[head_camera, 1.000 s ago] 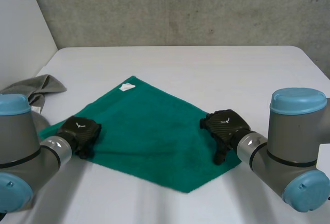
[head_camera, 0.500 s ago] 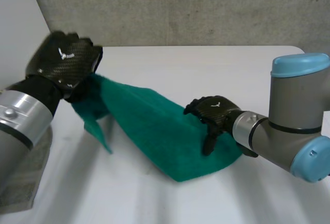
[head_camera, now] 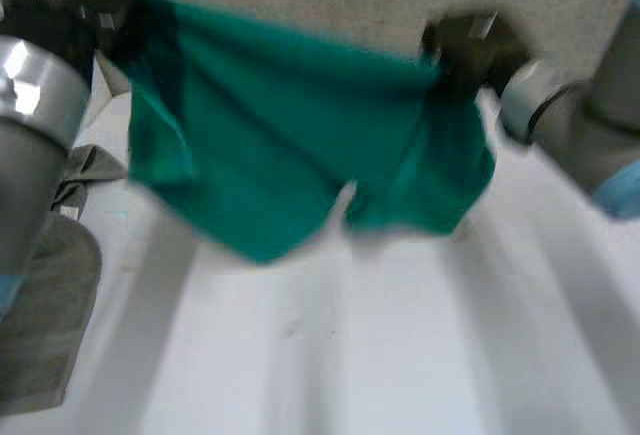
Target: Fold the laundry.
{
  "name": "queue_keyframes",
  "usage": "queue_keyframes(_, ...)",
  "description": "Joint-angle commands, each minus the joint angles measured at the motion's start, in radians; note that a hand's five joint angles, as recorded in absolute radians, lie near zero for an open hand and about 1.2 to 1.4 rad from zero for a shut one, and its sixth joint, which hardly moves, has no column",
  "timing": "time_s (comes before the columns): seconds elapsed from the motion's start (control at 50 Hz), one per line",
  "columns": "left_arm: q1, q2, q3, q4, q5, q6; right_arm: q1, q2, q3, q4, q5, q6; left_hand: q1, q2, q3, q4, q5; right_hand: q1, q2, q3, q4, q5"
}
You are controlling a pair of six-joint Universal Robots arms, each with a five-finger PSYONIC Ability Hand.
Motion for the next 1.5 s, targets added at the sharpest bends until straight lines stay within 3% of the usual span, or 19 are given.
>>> queue_keyframes(0.02, -0.015, -0.127, 0.261, 0.134, -0.065, -0.001, -0.021, -0.180, -0.031, -0.285, 0.051, -0.014, 0.270, 0.201, 0.204, 0.198, 0.239, 0.414, 0.222, 0.218, 0.212, 0.248)
queue_keyframes(0.14, -0.007, -0.137, 0.214, 0.268, -0.068, -0.001, -0.013, -0.274, 0.093, -0.270, 0.042, -0.024, 0.270, 0.201, 0.204, 0.198, 0.239, 0.414, 0.222, 0.218, 0.212, 0.248)
queue_keyframes(0.3, -0.041, -0.145, -0.050, 0.283, -0.061, -0.003, -0.027, -0.275, 0.335, -0.193, 0.010, -0.056, 0.270, 0.201, 0.204, 0.198, 0.239, 0.414, 0.222, 0.218, 0.212, 0.248)
queue_keyframes(0.52, -0.104, -0.253, -0.291, 0.282, -0.066, -0.003, -0.027, -0.044, 0.470, -0.086, 0.005, -0.287, 0.270, 0.201, 0.204, 0.198, 0.239, 0.383, 0.191, 0.187, 0.181, 0.217)
queue_keyframes(0.56, -0.108, -0.253, -0.313, 0.271, -0.068, -0.001, -0.029, -0.032, 0.466, -0.052, 0.006, -0.310, 0.270, 0.201, 0.204, 0.198, 0.239, 0.147, -0.046, -0.050, -0.056, -0.019)
queue_keyframes(0.58, -0.110, -0.249, -0.325, 0.265, -0.068, -0.001, -0.032, -0.028, 0.461, -0.027, 0.008, -0.321, 0.270, 0.201, 0.204, 0.198, 0.239, -0.189, -0.382, -0.385, -0.392, -0.355)
queue_keyframes(0.6, -0.110, -0.243, -0.339, 0.251, -0.068, -0.003, -0.032, -0.028, 0.458, -0.020, 0.010, -0.324, 0.270, 0.201, 0.204, 0.198, 0.239, -0.341, -0.533, -0.537, -0.543, -0.507)
queue_keyframes(0.66, -0.113, -0.233, -0.354, 0.220, -0.066, -0.004, -0.050, -0.036, 0.454, -0.004, 0.020, -0.326, 0.233, 0.163, 0.166, 0.160, 0.202, -0.661, -0.854, -0.857, -0.864, -0.827)
queue_keyframes(0.74, -0.113, -0.196, -0.365, 0.148, -0.066, -0.011, -0.075, -0.050, 0.457, 0.000, 0.026, -0.317, 0.192, 0.122, 0.125, 0.119, 0.160, -0.741, -0.934, -0.937, -0.944, -0.907)
queue_keyframes(0.92, -0.108, -0.119, -0.376, 0.042, -0.068, -0.017, -0.134, -0.154, 0.486, 0.075, 0.017, -0.313, 0.156, 0.086, 0.090, 0.084, 0.125, -0.768, -0.960, -0.964, -0.970, -0.934)
queue_keyframes(1.12, -0.117, -0.013, -0.388, 0.032, -0.068, -0.020, -0.253, -0.173, 0.483, 0.204, -0.001, -0.281, 0.156, 0.086, 0.090, 0.084, 0.125, -0.741, -0.934, -0.938, -0.944, -0.907)
queue_keyframes(1.36, -0.134, 0.040, -0.386, 0.025, -0.068, -0.018, -0.303, -0.142, 0.579, 0.200, -0.165, -0.180, 0.109, 0.039, 0.043, 0.037, 0.078, -0.706, -0.899, -0.902, -0.909, -0.872)
queue_keyframes(1.5, -0.140, 0.057, -0.363, 0.024, -0.069, -0.020, -0.290, -0.137, 0.680, 0.143, -0.178, -0.152, 0.115, 0.045, 0.049, 0.043, 0.084, -0.712, -0.905, -0.908, -0.915, -0.878)
